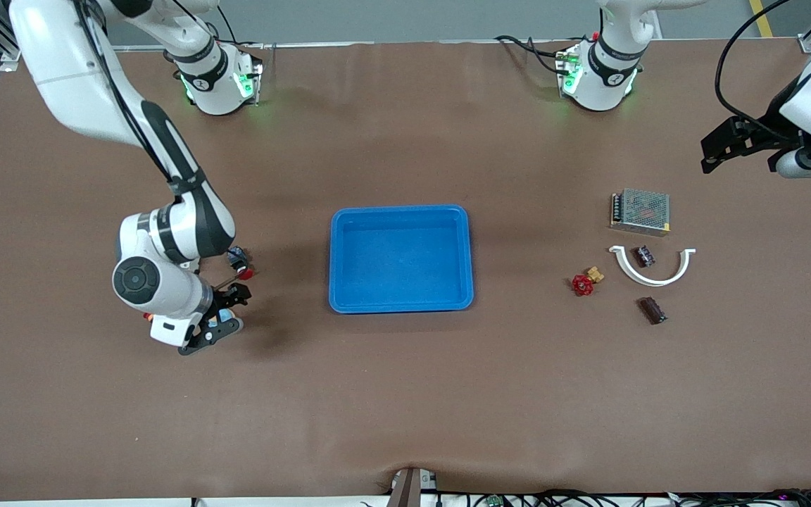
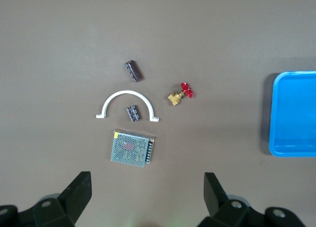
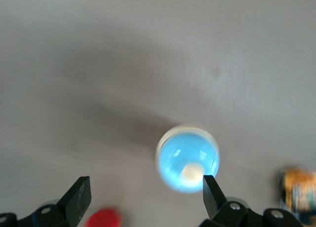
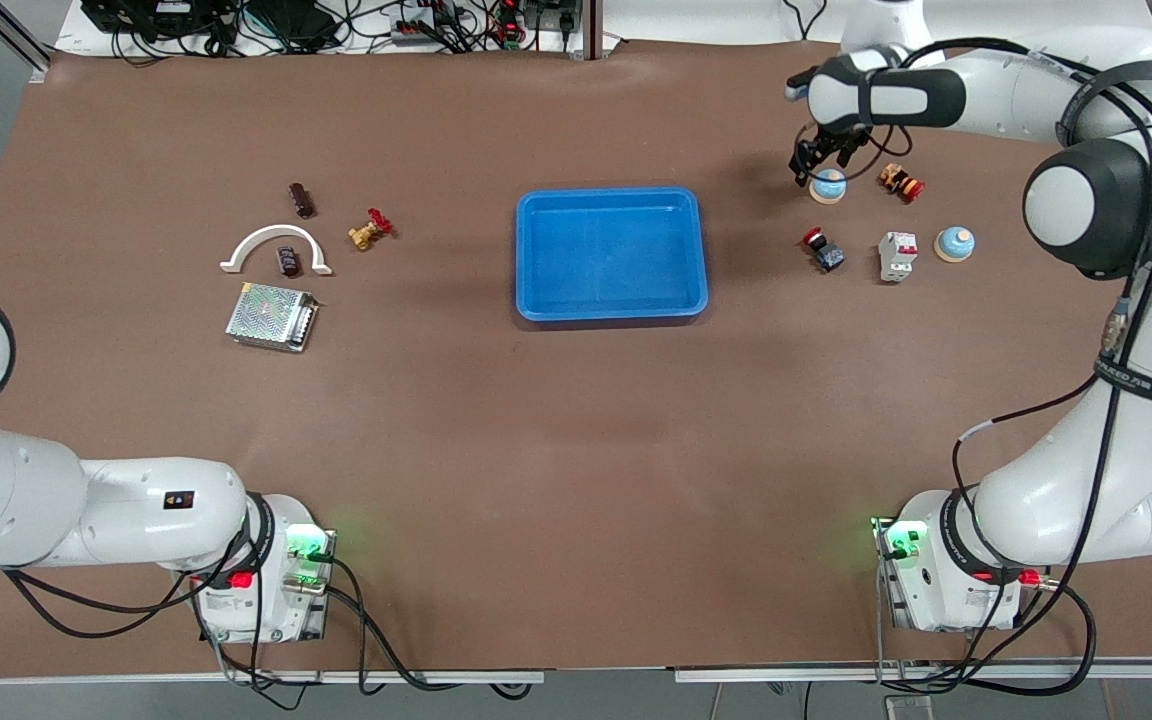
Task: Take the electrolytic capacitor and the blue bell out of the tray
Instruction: 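Carry the bell out of the tray and set it near the red buttons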
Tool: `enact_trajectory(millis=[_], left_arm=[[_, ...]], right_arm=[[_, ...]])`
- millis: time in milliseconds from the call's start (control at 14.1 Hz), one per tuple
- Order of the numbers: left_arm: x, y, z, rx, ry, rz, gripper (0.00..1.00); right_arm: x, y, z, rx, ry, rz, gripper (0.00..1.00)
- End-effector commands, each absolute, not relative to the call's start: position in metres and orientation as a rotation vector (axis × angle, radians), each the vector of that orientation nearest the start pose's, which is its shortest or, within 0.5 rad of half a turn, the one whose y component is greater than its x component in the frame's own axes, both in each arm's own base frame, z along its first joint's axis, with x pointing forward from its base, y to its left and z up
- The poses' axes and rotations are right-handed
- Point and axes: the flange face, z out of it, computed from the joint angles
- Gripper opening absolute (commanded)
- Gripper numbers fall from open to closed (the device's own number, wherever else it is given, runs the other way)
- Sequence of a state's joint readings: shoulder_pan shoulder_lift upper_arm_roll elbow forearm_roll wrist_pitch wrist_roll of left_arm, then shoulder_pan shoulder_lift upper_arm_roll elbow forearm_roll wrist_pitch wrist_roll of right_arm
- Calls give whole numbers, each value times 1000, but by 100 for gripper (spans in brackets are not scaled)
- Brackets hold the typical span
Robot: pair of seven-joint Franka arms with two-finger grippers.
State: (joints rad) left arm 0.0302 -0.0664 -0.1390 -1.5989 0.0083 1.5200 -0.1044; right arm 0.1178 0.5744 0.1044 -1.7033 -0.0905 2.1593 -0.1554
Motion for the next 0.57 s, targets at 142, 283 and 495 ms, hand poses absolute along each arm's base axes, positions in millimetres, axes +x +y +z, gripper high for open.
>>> enact_trajectory(millis=[142, 283, 495], left_arm=[[516, -66, 652, -3143, 54, 21, 100], [516, -70, 650, -3143, 63, 23, 100], [518, -74, 649, -3135, 65, 20, 100]], right_arm=[[603, 178, 374, -3203, -435, 255, 100], [587, 170, 426, -3217, -414, 242, 100], [559, 151, 492, -3236, -363, 244, 100]])
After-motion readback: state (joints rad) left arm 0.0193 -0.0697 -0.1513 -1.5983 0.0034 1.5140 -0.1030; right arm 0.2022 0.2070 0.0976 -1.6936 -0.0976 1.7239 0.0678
